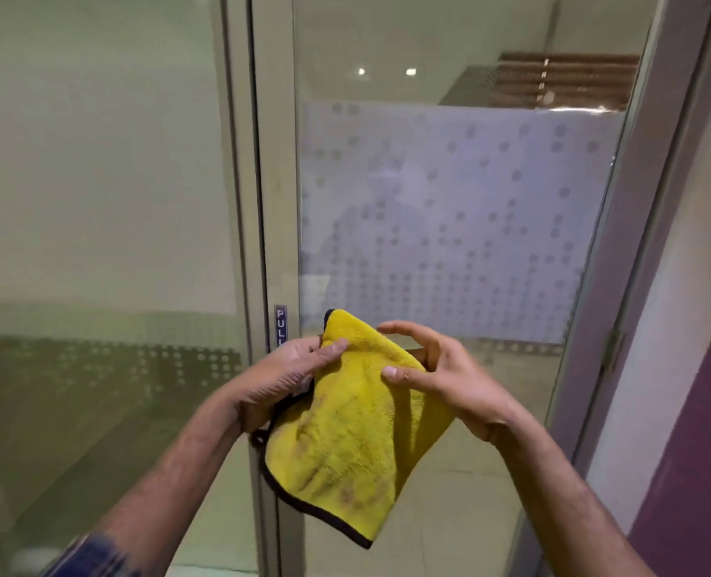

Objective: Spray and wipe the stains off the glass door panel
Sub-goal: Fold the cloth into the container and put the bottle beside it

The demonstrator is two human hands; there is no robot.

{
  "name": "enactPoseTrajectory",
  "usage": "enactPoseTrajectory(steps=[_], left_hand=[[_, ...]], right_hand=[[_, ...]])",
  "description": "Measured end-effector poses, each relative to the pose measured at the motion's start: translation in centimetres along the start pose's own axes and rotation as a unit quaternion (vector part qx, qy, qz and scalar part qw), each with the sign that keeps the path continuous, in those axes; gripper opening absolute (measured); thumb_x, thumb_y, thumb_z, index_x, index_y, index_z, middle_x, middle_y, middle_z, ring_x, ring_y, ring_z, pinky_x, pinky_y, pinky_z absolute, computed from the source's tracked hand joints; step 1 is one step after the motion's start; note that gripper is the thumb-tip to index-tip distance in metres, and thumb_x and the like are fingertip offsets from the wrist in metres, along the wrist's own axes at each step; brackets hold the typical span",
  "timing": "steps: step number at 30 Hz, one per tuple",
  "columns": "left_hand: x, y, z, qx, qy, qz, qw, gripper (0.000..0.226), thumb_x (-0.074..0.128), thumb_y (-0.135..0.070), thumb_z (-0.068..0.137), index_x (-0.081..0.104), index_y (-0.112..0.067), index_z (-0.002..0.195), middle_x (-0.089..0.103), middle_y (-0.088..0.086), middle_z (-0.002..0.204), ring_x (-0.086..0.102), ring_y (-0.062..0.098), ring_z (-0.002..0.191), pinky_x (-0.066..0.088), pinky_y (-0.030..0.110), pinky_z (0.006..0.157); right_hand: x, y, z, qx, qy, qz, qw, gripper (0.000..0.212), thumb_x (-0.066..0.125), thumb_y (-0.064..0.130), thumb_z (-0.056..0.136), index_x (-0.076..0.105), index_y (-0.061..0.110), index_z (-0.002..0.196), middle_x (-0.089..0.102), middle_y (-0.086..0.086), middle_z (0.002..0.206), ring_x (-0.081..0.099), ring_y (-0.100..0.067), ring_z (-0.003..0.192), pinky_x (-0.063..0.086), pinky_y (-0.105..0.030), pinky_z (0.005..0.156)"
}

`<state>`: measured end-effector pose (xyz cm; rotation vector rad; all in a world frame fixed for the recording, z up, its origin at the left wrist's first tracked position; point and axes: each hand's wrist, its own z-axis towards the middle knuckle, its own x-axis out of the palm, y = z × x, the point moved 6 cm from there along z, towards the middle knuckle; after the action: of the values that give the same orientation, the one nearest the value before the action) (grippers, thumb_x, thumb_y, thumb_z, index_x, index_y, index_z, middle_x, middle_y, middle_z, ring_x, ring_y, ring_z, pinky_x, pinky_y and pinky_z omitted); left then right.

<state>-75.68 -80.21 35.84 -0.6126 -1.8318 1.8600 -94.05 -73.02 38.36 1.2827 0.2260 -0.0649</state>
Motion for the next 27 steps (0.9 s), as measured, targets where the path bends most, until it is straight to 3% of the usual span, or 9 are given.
enactPoseTrajectory(steps=[4,8,10,12,15,18,21,25,27], left_hand=[[-2.0,4.6,-5.7,-0.044,-0.051,-0.107,0.992,0.072,0.056,-0.065,0.09,0.062,-0.01,0.136,0.063,0.025,0.137,0.059,0.039,0.125,0.046,0.054,0.111],[0.1,11.1,-13.2,-0.064,-0.098,-0.248,0.962,0.083,0.042,-0.068,0.091,0.047,-0.009,0.148,0.062,0.02,0.143,0.06,0.033,0.134,0.042,0.056,0.116],[2.3,13.1,-17.3,-0.042,-0.102,-0.306,0.946,0.091,0.054,-0.072,0.085,0.042,-0.011,0.152,0.057,0.014,0.15,0.055,0.03,0.139,0.036,0.057,0.12],[4.5,13.8,-21.2,-0.019,-0.126,-0.317,0.94,0.102,0.077,-0.071,0.066,0.047,-0.017,0.148,0.059,0.011,0.148,0.058,0.029,0.136,0.033,0.058,0.121],[6.8,13.7,-26.7,0.004,-0.189,-0.233,0.954,0.111,0.095,-0.061,0.046,0.056,-0.023,0.142,0.068,0.005,0.138,0.069,0.022,0.121,0.048,0.052,0.109],[7.6,12.9,-32.4,0.021,-0.254,-0.104,0.961,0.114,0.098,-0.049,0.05,0.046,-0.032,0.149,0.068,-0.006,0.137,0.068,0.014,0.122,0.054,0.04,0.103],[6.3,12.3,-38.6,0.025,-0.308,0.008,0.951,0.103,0.097,-0.036,0.058,0.045,-0.049,0.145,0.062,-0.008,0.138,0.066,0.016,0.123,0.055,0.042,0.106],[4.1,11.7,-47.9,0.047,-0.365,0.075,0.927,0.071,0.094,-0.021,0.068,0.061,-0.043,0.128,0.066,0.001,0.126,0.069,0.026,0.114,0.061,0.039,0.094],[3.0,11.7,-52.9,0.049,-0.386,0.1,0.916,0.061,0.093,-0.023,0.069,0.066,-0.034,0.121,0.068,0.002,0.12,0.068,0.026,0.111,0.062,0.036,0.089]], right_hand=[[1.6,0.5,-4.0,-0.026,-0.009,0.06,0.998,0.047,0.077,0.004,0.087,0.068,0.022,0.129,0.075,-0.01,0.096,0.067,-0.014,0.087,0.056,-0.022,0.077],[2.8,0.0,-8.4,-0.041,-0.042,0.107,0.993,0.034,0.077,0.007,0.087,0.076,0.018,0.118,0.075,-0.001,0.093,0.063,-0.011,0.087,0.052,-0.018,0.076],[3.6,-0.7,-10.6,-0.034,-0.069,0.104,0.992,0.026,0.077,0.008,0.088,0.079,0.018,0.111,0.073,-0.002,0.093,0.06,-0.012,0.088,0.05,-0.02,0.075],[4.7,-1.2,-12.7,-0.023,-0.085,0.102,0.991,0.019,0.076,0.011,0.089,0.08,0.018,0.107,0.073,-0.002,0.094,0.059,-0.012,0.088,0.049,-0.021,0.074],[7.0,-1.2,-15.4,-0.003,-0.108,0.1,0.989,0.014,0.076,0.013,0.09,0.08,0.015,0.103,0.072,0.003,0.088,0.059,-0.009,0.085,0.048,-0.016,0.07],[10.4,-0.2,-17.7,0.019,-0.099,0.107,0.989,0.014,0.077,0.015,0.089,0.08,0.016,0.103,0.072,0.004,0.087,0.059,-0.01,0.085,0.046,-0.021,0.071],[15.0,1.8,-20.3,0.039,-0.052,0.114,0.991,0.021,0.08,0.013,0.085,0.079,0.016,0.106,0.074,-0.003,0.094,0.063,-0.012,0.086,0.05,-0.023,0.072],[22.9,4.1,-23.7,0.07,0.066,0.1,0.99,0.055,0.088,0.013,0.059,0.077,0.026,0.112,0.076,-0.011,0.111,0.069,-0.025,0.098,0.058,-0.051,0.088],[27.3,5.0,-25.2,0.072,0.107,0.088,0.988,0.06,0.084,0.004,0.058,0.077,0.03,0.112,0.074,-0.01,0.115,0.067,-0.033,0.108,0.055,-0.057,0.095]])
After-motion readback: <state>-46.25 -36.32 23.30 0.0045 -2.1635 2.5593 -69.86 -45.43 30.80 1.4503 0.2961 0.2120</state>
